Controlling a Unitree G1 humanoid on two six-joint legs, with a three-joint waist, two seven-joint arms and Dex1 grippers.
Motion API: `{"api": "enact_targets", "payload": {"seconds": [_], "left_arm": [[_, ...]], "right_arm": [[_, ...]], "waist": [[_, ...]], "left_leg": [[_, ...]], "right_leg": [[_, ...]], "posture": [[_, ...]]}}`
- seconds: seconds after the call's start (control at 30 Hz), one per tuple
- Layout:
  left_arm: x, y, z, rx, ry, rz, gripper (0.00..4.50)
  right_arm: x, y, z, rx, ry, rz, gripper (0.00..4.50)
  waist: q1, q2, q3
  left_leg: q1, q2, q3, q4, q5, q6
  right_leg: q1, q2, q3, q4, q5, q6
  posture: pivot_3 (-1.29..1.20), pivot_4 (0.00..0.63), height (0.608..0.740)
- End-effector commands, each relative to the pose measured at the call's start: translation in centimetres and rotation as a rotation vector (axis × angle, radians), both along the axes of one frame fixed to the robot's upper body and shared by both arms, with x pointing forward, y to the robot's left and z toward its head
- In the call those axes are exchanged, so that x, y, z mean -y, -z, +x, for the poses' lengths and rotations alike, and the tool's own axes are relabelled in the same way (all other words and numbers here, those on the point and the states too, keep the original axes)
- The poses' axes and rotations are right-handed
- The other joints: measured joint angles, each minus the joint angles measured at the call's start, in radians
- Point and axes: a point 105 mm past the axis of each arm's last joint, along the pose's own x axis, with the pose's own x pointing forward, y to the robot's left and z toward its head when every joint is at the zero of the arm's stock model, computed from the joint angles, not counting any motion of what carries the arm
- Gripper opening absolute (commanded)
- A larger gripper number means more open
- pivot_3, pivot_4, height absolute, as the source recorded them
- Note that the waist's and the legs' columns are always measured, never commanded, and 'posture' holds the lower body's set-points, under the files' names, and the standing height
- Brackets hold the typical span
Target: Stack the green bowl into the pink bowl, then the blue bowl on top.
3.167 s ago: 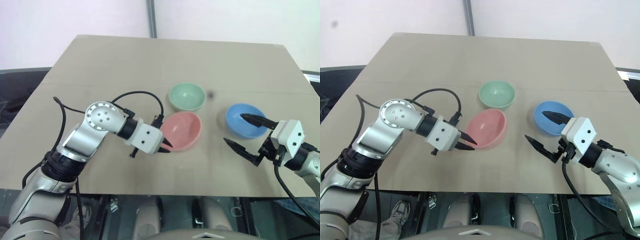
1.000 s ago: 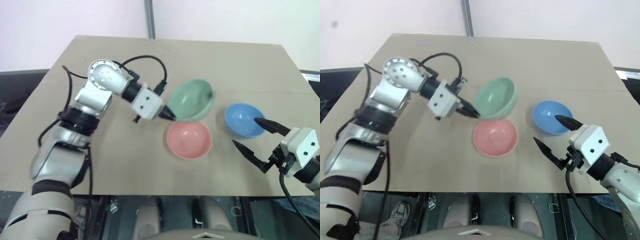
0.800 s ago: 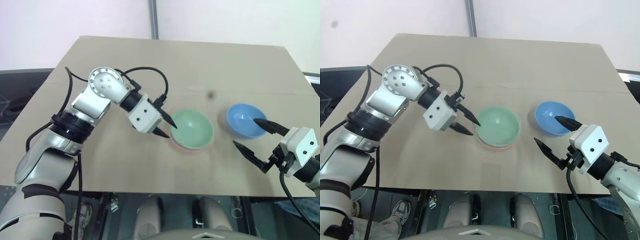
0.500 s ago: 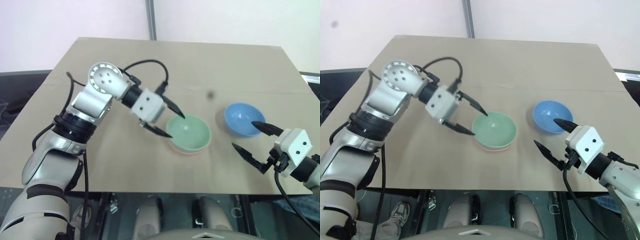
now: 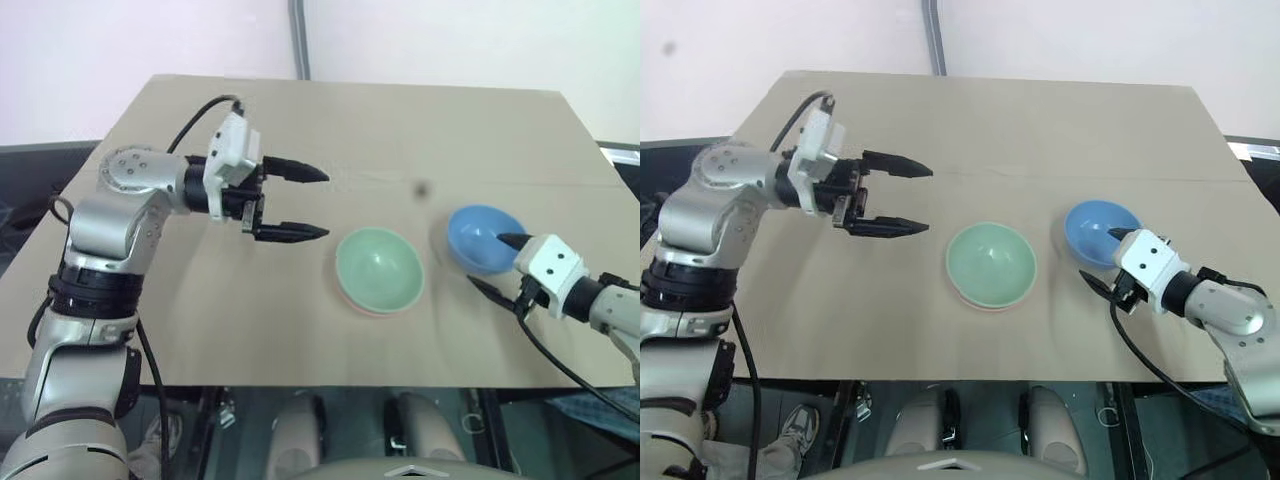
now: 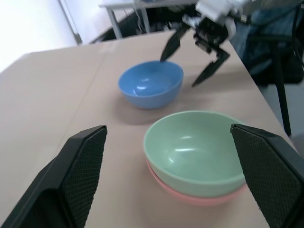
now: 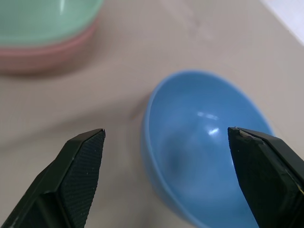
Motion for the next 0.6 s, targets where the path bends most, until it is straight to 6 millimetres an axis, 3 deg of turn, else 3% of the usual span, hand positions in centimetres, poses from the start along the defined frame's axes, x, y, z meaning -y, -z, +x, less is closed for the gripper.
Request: {"api": "enact_targets", "payload": {"seconds": [0.03, 0.07, 0.13, 0.2, 0.23, 0.3, 0.4, 0.47, 0.6], "left_arm": [[-0.8, 1.1, -1.5, -0.045, 0.041, 0.057, 4.44], [-1.1, 1.6, -1.9, -0.051, 0.07, 0.076, 4.44], [-1.4, 1.5, -2.1, -0.105, 0.059, 0.006, 4.5], [-1.7, 2.3, -1.8, -0.083, 0.031, 0.027, 4.5], [-1.8, 2.6, -1.7, -0.065, 0.025, 0.04, 4.5], [-1.6, 2.5, -1.5, -0.051, 0.01, 0.017, 4.5], [-1.5, 2.8, -1.0, -0.043, -0.011, 0.007, 4.5], [-1.6, 3.0, -0.7, -0.026, -0.026, 0.007, 4.5], [-2.2, 2.8, 1.5, 0.06, -0.144, -0.044, 4.5]], "right_arm": [[0.0, 0.2, 0.4, -0.018, -0.042, -0.053, 4.5], [0.0, 0.4, 0.4, -0.031, -0.049, -0.06, 4.5], [0.2, 1.2, 0.8, -0.062, -0.051, -0.091, 3.97], [0.2, 1.9, 1.0, -0.08, -0.068, -0.134, 3.18], [0.4, 2.1, 1.4, -0.063, -0.057, -0.153, 2.49], [0.6, 1.9, 1.9, -0.026, -0.051, -0.196, 1.95], [0.0, 0.9, 2.3, 0.053, -0.085, -0.211, 0.6], [-0.6, 0.2, 2.1, 0.089, -0.112, -0.188, 0.6], [-4.8, -3.9, 0.5, 0.188, -0.263, -0.018, 0.6]], "waist": [[-0.001, 0.0, 0.0], [-0.002, 0.0, 0.0], [-0.004, 0.0, 0.0], [-0.002, 0.0, 0.0], [-0.002, 0.0, 0.0], [-0.001, 0.0, 0.0], [-0.002, 0.0, 0.0], [-0.002, 0.0, 0.0], [-0.004, 0.001, 0.001]], "left_leg": [[0.0, 0.0, 0.0, 0.0, 0.0, 0.0], [0.0, 0.0, 0.0, 0.0, 0.0, 0.0], [0.0, 0.0, 0.001, 0.0, 0.0, 0.0], [0.0, 0.0, 0.001, 0.0, 0.0, 0.0], [0.0, 0.0, 0.001, 0.0, 0.0, 0.0], [-0.001, 0.0, 0.001, 0.0, 0.0, 0.0], [-0.001, 0.0, 0.001, 0.0, 0.0, 0.0], [-0.001, 0.0, 0.002, -0.001, 0.0, 0.0], [-0.001, 0.0, 0.003, -0.002, 0.0, 0.0]], "right_leg": [[0.0, 0.0, 0.0, 0.0, 0.001, -0.001], [-0.001, 0.0, 0.0, 0.0, 0.0, -0.001], [-0.001, 0.0, 0.0, 0.001, 0.0, -0.001], [-0.001, 0.0, 0.0, 0.001, 0.0, -0.001], [-0.001, 0.0, 0.0, 0.0, 0.0, -0.001], [-0.001, 0.0, 0.0, 0.0, 0.0, -0.001], [-0.002, -0.001, 0.0, 0.0, 0.0, -0.001], [-0.003, -0.001, 0.0, 0.001, 0.0, -0.001], [-0.004, 0.0, 0.001, 0.001, 0.001, -0.001]], "posture": [[0.0, 0.15, 0.74], [0.0, 0.15, 0.74], [0.0, 0.15, 0.74], [0.0, 0.15, 0.74], [0.0, 0.15, 0.74], [0.0, 0.15, 0.74], [0.0, 0.15, 0.74], [0.0, 0.15, 0.74], [0.0, 0.15, 0.74]]}}
